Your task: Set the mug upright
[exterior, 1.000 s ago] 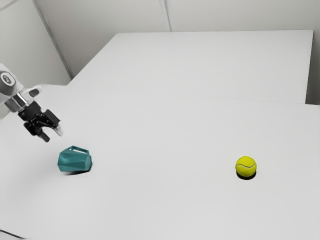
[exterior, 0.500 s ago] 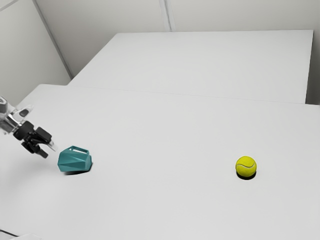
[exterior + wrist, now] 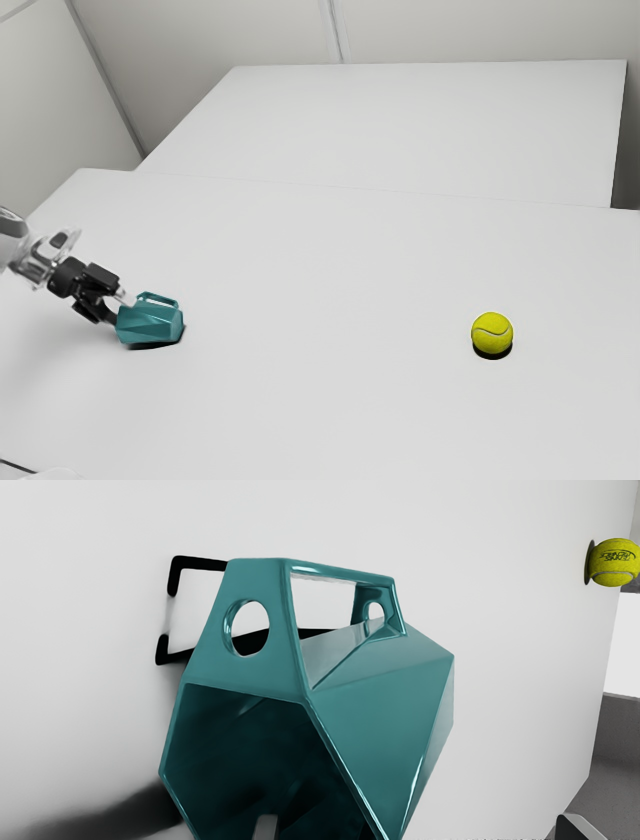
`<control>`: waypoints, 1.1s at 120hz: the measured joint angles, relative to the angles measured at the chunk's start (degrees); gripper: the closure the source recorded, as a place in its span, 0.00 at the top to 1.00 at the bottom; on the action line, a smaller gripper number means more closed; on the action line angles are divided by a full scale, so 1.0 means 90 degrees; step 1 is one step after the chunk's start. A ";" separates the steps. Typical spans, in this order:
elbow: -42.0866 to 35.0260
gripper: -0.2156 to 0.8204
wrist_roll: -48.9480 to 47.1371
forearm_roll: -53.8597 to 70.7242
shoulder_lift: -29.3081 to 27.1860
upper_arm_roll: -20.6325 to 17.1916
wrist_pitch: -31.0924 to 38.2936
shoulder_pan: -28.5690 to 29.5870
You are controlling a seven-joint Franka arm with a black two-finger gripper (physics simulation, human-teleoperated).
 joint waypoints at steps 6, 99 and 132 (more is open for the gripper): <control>-0.0021 0.79 0.0036 -0.0042 0.0022 -0.0004 -0.0072 0.0002; 0.0063 0.21 0.0339 -0.0278 0.0139 -0.0016 -0.0381 -0.0022; 0.0089 0.08 0.0386 -0.0274 0.0129 -0.0017 -0.0378 -0.0045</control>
